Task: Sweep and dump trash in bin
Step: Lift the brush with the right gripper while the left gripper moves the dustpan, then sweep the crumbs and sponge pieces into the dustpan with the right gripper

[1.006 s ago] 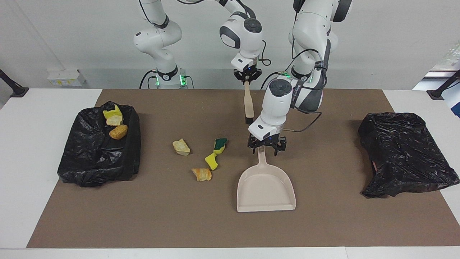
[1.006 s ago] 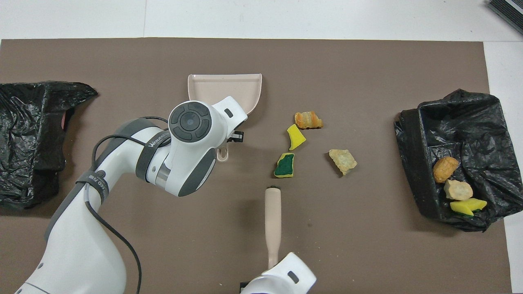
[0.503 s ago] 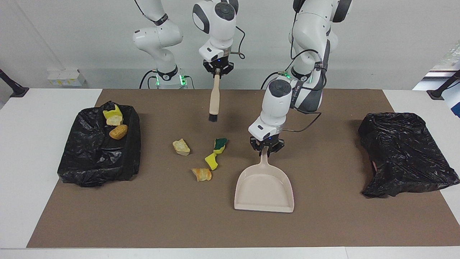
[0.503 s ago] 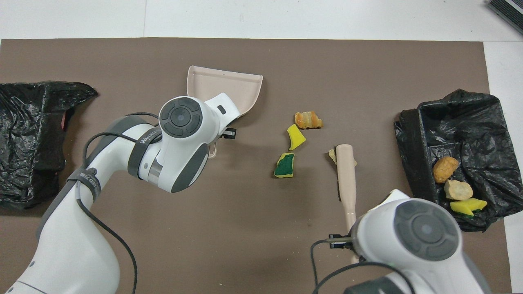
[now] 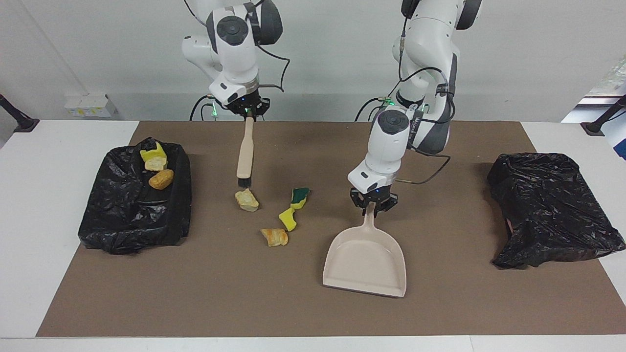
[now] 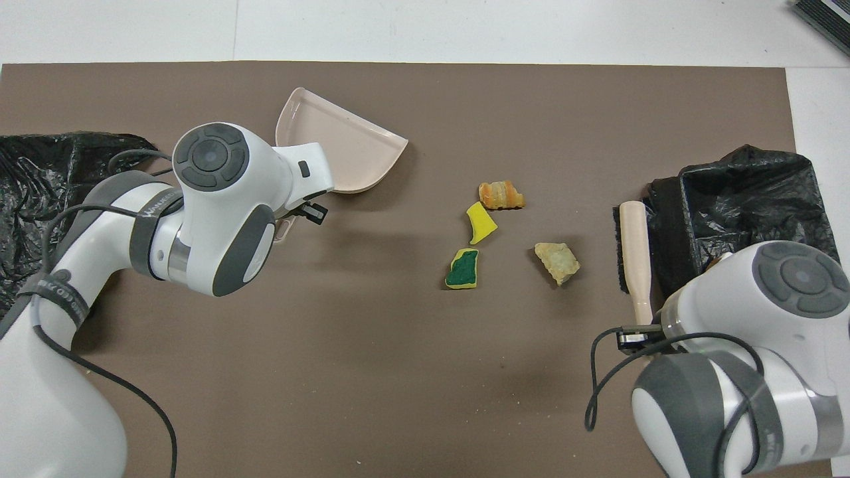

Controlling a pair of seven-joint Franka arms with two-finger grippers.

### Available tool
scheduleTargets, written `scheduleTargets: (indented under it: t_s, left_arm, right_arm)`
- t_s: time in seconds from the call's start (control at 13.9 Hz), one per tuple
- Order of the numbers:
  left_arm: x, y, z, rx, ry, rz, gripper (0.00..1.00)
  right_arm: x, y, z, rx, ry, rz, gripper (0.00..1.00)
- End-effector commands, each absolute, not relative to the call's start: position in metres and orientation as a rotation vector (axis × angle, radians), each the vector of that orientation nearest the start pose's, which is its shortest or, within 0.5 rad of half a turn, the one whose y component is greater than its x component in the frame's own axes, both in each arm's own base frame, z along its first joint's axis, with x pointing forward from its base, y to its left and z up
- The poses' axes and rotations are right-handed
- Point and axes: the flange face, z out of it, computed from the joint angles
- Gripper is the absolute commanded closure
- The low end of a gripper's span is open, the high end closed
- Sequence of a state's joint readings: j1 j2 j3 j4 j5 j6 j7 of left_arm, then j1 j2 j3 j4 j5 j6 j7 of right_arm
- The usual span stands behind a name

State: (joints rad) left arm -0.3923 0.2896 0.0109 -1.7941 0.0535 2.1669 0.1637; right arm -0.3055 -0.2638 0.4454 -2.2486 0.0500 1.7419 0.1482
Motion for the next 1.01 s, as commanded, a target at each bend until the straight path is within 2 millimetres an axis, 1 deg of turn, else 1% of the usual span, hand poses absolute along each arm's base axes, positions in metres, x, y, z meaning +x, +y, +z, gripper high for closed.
scheduleTargets:
  t_s: [0.0, 0.07, 0.29, 0.36, 0.5, 0.57, 0.65, 0.79, 0.86, 0.93]
  left_arm:
    - [0.591, -0.208, 0.42, -2.886, 1.101, -0.082, 1.0]
    - [0.588, -0.201, 0.419, -2.856, 1.177, -0.021, 1.0]
    - [0.579, -0.186, 0.417, -2.703, 1.519, 0.136, 1.0]
    - [0.574, -0.183, 0.419, -2.655, 1.613, 0.181, 1.0]
    - [0.565, -0.181, 0.416, -2.597, 1.721, 0.232, 1.0]
    - [0.564, -0.18, 0.416, -2.566, 1.772, 0.238, 1.0]
    - [0.562, -0.182, 0.415, -2.53, 1.829, 0.241, 1.0]
    - [0.554, -0.191, 0.412, -2.382, 2.03, 0.23, 1.0]
    - [0.548, -0.202, 0.411, -2.284, 2.139, 0.206, 1.0]
    - [0.54, -0.215, 0.409, -2.209, 2.205, 0.163, 1.0]
  right_arm:
    - [0.457, 0.05, 0.412, -3.185, 0.105, 0.472, 1.0]
    - [0.459, 0.049, 0.406, -3.176, 0.103, 0.48, 1.0]
    - [0.462, 0.063, 0.383, -3.157, 0.077, 0.537, 1.0]
    - [0.461, 0.074, 0.376, -3.151, 0.052, 0.558, 1.0]
    - [0.461, 0.09, 0.365, -3.136, 0.057, 0.568, 1.0]
    - [0.46, 0.102, 0.358, -3.132, 0.033, 0.585, 1.0]
    - [0.459, 0.113, 0.352, -3.125, 0.02, 0.597, 1.0]
    - [0.458, 0.146, 0.346, -3.09, -0.023, 0.579, 1.0]
    - [0.458, 0.158, 0.344, -3.068, -0.037, 0.572, 1.0]
    - [0.461, 0.169, 0.342, -3.053, -0.062, 0.563, 1.0]
